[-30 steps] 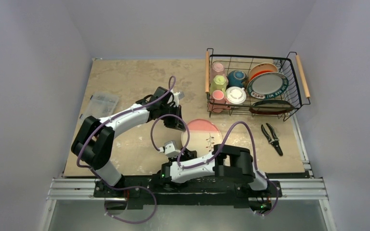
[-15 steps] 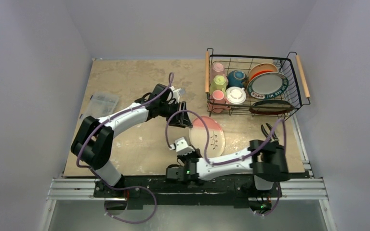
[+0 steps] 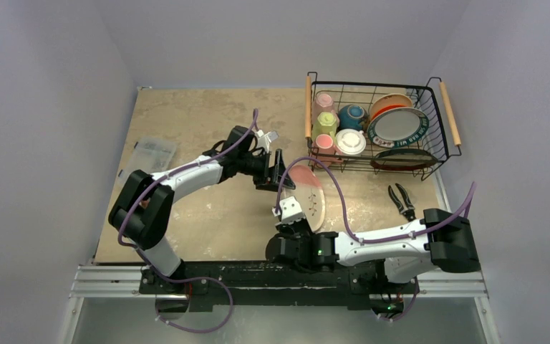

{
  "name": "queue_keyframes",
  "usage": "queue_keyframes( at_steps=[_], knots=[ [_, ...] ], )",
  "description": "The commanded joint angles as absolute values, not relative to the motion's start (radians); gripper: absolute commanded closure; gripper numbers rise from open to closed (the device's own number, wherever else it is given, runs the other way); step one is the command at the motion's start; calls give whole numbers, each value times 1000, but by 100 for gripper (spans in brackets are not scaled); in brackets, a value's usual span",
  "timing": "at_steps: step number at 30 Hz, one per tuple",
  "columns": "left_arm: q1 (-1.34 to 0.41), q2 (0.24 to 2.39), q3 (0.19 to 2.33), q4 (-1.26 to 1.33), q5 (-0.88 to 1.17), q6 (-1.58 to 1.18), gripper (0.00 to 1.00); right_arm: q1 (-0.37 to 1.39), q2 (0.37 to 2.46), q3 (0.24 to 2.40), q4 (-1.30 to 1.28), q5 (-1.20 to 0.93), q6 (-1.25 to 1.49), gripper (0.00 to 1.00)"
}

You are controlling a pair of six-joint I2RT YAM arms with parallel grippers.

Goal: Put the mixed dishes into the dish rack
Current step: Pick up the plate from the corner of the board.

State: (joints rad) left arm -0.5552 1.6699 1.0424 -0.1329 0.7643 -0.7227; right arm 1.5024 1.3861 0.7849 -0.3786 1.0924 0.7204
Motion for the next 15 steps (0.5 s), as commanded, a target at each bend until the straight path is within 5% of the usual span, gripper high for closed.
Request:
queue_keyframes(
  at_steps=[1,7,12,13,15],
  knots=[
    [-588,1658,1057,-110,800,-696,28,1495,1362,791,-189,1010,745,100],
    [-626,1625,1092,-223,694,-581,50,1491,1380,821,-205,1017,738,100],
    [-638,1589,1111,-299,632,-479,89,1489,1395,856,-245,1006,767,100],
    [-638,1573,1115,-313,611,-449,100,1489,1397,861,-264,999,774,94],
    [-638,1533,1114,-332,562,-389,100,1490,1395,861,-288,977,786,55]
  ],
)
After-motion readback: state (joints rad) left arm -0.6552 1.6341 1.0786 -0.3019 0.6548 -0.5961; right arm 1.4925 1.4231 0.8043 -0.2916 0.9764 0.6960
